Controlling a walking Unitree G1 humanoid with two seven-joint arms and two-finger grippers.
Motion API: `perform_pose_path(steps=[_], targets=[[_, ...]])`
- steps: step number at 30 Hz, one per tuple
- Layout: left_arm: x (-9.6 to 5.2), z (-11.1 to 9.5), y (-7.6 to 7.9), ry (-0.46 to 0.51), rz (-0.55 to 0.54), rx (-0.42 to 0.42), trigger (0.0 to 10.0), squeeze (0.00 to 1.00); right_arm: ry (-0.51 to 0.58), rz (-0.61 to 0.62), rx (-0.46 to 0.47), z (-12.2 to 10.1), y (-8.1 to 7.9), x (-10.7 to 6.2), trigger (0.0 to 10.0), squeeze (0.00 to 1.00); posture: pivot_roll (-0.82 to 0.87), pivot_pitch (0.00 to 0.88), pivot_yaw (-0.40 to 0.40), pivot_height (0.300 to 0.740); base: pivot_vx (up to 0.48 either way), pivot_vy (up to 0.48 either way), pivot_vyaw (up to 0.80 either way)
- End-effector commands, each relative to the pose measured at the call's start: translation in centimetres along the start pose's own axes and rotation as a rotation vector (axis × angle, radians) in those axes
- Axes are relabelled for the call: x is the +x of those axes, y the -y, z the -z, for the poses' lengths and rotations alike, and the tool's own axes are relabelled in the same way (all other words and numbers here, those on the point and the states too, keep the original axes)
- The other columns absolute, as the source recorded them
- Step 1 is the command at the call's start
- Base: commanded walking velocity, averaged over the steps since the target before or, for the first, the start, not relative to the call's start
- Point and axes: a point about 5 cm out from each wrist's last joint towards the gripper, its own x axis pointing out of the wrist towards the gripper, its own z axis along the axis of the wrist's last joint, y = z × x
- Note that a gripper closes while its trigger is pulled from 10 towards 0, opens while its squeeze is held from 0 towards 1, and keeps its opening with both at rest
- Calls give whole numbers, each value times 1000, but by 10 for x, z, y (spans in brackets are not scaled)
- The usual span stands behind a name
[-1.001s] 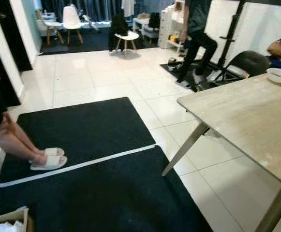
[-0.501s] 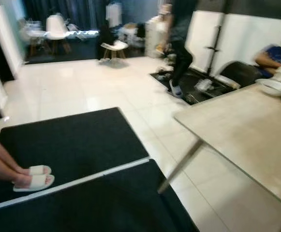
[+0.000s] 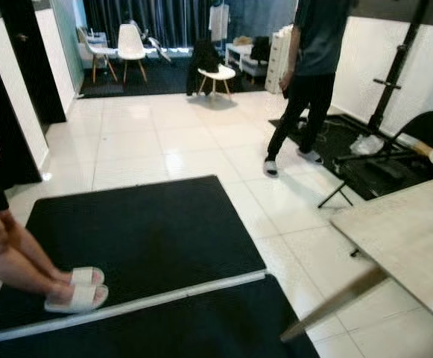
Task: Restocking fridge
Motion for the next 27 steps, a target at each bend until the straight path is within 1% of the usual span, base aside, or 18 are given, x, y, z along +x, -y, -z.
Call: perform_pose_path(steps=[1,14,17,20,23,24,27], targets=[[0,5,2,-25,7,8,10000,0,-19,18,1,6,6,-2,10000,0,-75,0,-9,740,454,0,0],[0,3,2,-21,7,15,10000,0,-19,20,-7,4,6,-2,10000,0,-71,0,-4,740,454,0,0],[0,3,0,-22,5,15,10000,0,-27,19,-5,6,4,-1,10000,0,-65,0,-2,740,450,0,0],[-3,7,-6,-32,-15,12,10000,0,-40,26,4,11,5,-2,10000,0,-60,0,12,740,422,0,0],[-4,8,-11,-37,-32,16,10000,0,-46,28,4,14,6,-3,10000,0,-58,0,16,740,0,0,0],[-5,7,-14,-39,-43,17,10000,0,-54,21,-7,17,5,-3,10000,0,-56,0,21,740,0,0,0],[-5,5,-16,-34,-48,20,10000,0,-69,9,-25,21,4,-3,10000,0,-52,4,20,740,0,0,0]])
